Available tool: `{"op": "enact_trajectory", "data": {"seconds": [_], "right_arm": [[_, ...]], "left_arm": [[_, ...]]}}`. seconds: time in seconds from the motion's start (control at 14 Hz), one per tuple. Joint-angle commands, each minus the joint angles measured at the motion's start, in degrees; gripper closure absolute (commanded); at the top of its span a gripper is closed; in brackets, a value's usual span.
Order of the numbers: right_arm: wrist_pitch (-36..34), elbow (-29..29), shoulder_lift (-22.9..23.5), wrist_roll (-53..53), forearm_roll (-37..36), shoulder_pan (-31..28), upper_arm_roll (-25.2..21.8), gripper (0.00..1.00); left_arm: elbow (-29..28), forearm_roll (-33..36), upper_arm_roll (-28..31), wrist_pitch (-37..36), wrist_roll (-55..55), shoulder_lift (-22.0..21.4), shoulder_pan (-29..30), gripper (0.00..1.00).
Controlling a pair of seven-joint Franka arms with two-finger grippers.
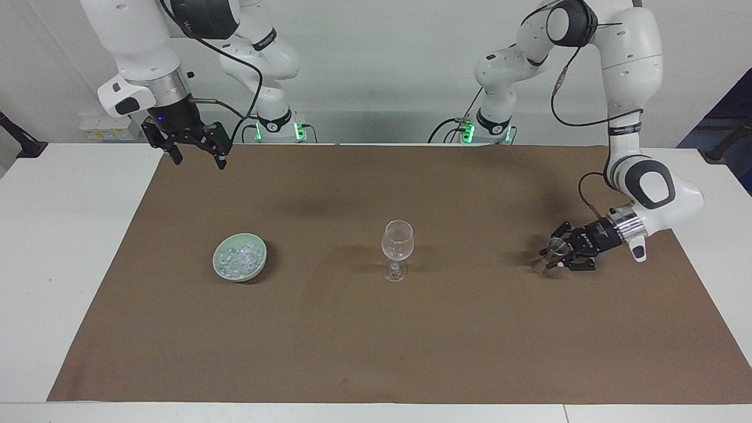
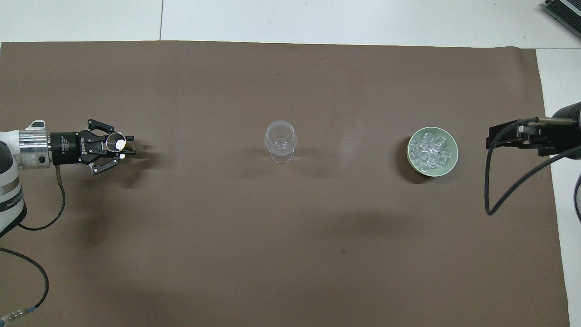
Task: Pour wine and add ice with both arms
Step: 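Close the left gripper around the small bottle, then lift the small bottle off the table with the left gripper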
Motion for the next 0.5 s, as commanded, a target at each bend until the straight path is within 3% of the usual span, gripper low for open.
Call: {"op": "enact_trajectory", "data": {"seconds": [0.0, 0.36, 0.43], "right_arm": [[0.85, -1.3, -1.08, -1.5, 0.36, -1.21, 0.52, 0.0], [0.76, -1.3, -1.08, -1.5, 0.36, -1.21, 0.52, 0.0], [0.67, -1.3, -1.08, -1.5, 0.36, -1.21, 0.52, 0.0]], "left_arm": [[-2.02, -1.23, 0.54, -0.46, 1.05, -1.58, 0.08, 0.75], [-2.02, -1.23, 0.54, -0.99, 1.05, -1.58, 0.26, 0.99], [-2.02, -1.23, 0.54, -0.99, 1.05, -1.67, 0.34, 1.0]]}}
